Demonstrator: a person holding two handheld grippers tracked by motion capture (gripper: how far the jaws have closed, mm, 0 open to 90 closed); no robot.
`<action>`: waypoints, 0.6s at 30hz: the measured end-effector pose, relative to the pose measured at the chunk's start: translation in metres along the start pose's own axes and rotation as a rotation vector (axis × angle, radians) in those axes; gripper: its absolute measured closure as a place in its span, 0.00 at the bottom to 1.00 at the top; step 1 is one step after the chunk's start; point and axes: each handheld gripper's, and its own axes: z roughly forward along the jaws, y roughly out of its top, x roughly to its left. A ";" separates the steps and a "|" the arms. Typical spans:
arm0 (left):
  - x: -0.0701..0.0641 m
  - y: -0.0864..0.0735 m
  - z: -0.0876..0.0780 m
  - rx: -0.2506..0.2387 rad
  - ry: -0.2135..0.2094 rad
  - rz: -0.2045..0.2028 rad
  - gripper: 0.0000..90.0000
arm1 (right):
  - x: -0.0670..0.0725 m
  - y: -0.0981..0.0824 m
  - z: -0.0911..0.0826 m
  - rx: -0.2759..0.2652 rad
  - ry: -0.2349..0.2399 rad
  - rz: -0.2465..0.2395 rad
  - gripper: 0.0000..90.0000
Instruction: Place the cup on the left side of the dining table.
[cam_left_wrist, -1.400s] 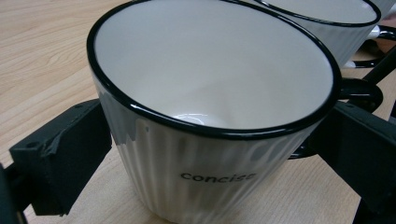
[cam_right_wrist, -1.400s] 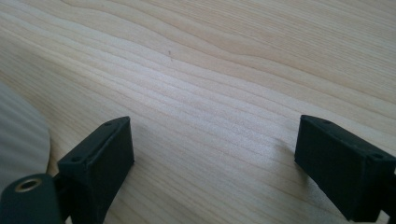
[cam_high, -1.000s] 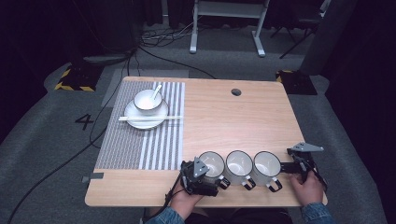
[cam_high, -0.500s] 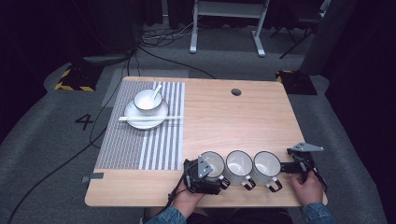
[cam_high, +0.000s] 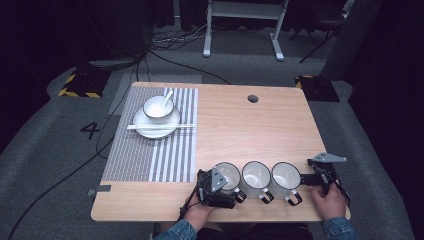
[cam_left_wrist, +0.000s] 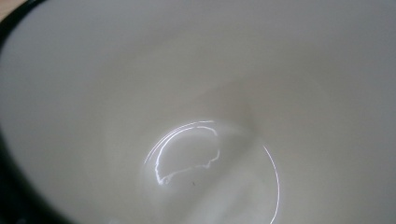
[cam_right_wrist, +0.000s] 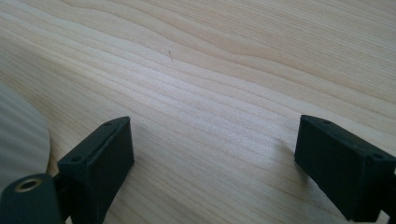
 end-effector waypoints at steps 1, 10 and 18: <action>0.000 0.000 0.000 0.001 0.001 0.003 0.03 | 0.000 0.000 0.000 0.000 0.000 0.000 0.13; 0.002 0.006 -0.004 0.019 0.021 0.000 0.04 | 0.000 0.000 0.000 0.000 0.000 0.000 0.13; 0.002 0.021 -0.022 -0.038 0.022 0.006 0.04 | 0.000 0.000 0.000 0.000 0.000 0.000 0.13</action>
